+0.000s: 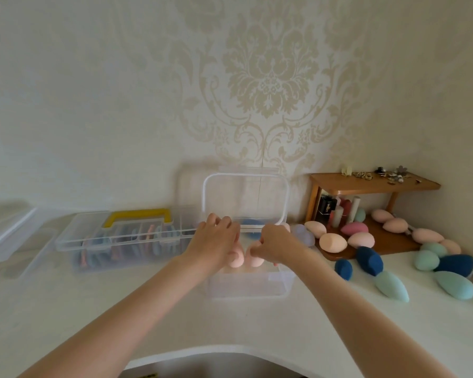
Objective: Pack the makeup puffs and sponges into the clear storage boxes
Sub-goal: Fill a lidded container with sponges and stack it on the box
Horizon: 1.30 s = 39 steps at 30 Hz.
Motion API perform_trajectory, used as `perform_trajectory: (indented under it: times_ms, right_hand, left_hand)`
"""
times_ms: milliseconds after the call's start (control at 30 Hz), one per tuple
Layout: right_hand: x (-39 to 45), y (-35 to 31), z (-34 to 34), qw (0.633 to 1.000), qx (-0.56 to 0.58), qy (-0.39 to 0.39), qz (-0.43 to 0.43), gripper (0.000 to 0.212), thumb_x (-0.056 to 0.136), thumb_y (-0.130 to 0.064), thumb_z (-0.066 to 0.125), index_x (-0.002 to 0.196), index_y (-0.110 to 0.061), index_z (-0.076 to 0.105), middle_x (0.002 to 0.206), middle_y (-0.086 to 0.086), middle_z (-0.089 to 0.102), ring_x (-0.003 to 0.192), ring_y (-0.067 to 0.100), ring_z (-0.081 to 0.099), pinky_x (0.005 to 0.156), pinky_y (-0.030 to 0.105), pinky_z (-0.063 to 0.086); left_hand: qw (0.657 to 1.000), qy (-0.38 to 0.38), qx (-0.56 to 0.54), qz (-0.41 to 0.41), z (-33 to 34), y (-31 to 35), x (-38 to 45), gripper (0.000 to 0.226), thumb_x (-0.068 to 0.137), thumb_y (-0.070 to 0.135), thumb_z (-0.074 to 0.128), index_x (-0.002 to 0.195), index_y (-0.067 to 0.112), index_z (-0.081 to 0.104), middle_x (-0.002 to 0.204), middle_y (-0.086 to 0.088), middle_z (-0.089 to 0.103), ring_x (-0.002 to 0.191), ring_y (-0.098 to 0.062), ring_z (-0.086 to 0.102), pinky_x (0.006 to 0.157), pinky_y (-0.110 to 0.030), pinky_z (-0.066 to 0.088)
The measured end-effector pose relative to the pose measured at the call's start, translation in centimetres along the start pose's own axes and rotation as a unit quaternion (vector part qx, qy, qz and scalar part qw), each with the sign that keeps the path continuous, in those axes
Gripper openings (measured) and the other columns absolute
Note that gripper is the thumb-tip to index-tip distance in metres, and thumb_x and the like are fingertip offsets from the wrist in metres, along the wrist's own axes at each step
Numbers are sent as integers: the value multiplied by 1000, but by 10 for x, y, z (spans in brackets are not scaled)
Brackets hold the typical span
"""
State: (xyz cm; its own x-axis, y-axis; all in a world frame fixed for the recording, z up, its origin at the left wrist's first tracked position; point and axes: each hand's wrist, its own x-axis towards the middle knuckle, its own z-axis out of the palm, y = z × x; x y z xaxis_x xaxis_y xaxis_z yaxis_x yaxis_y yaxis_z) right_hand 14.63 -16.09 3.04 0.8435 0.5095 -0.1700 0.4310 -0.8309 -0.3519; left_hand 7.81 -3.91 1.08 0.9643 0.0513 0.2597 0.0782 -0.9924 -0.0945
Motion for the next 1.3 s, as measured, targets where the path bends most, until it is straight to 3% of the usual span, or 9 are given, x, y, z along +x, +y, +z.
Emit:
perform_trajectory:
  times_ms: [233,367,600,700,833,967,1067,1133,1300]
  right_hand:
    - [12,-9,10,998,13,6,62,20,90,-22,51,73,-9,51,57,1,56,44,8,52,58,18,44]
    - [-4,1,-10,999,39,-17,-18,24,93,-20,49,87,-3,65,81,9,73,66,16,67,75,26,52]
    - [27,68,-55,972,120,202,25,20,92,-7,51,102,-2,68,104,15,69,93,24,63,82,31,51]
    - [44,75,-35,988,86,129,-15,21,88,-16,60,108,-14,68,108,2,66,101,18,60,85,26,46]
    - [72,63,-17,994,73,73,-42,32,77,-44,59,108,-37,60,120,2,58,120,26,48,98,44,42]
    - [92,54,-3,997,-11,74,-11,28,86,-41,48,106,-24,56,120,6,50,101,24,41,80,32,36]
    - [86,58,-2,987,89,126,-51,10,81,-32,63,83,-24,59,101,8,60,98,26,52,85,36,47]
    - [69,62,-13,972,154,168,-57,17,77,-27,71,89,-21,60,97,7,65,96,24,57,84,35,51]
    - [26,69,-56,946,160,271,-78,23,79,-15,70,96,-15,55,80,-3,55,64,3,47,55,15,38]
  left_hand:
    - [999,0,-27,25,-8,6,7,55,83,49,54,126,18,42,125,-3,42,116,-24,41,97,-32,30]
    - [999,-17,-36,20,-7,2,21,31,87,38,55,106,14,55,117,-4,46,110,-23,44,90,-29,33]
    - [998,-18,-52,35,1,-2,27,24,82,41,61,90,18,58,101,2,38,103,-20,41,87,-29,32]
    - [997,-15,-64,37,3,-5,25,25,80,42,63,88,20,56,98,6,30,100,-19,39,81,-26,27]
    - [997,-7,-69,32,5,-10,19,26,81,43,62,90,19,56,96,6,29,93,-16,33,79,-26,24]
    - [997,-7,-71,26,4,-10,18,24,81,43,62,89,20,56,97,5,29,101,-19,38,83,-27,27]
    - [996,-9,-81,24,5,-10,18,21,81,41,63,84,23,53,97,6,29,104,-19,39,82,-27,27]
    - [995,-8,-92,24,7,-11,18,21,81,40,63,83,23,51,98,6,29,104,-19,38,82,-26,27]
    - [993,-14,-113,19,9,-6,25,24,83,37,63,96,17,60,111,0,40,108,-20,38,89,-27,31]
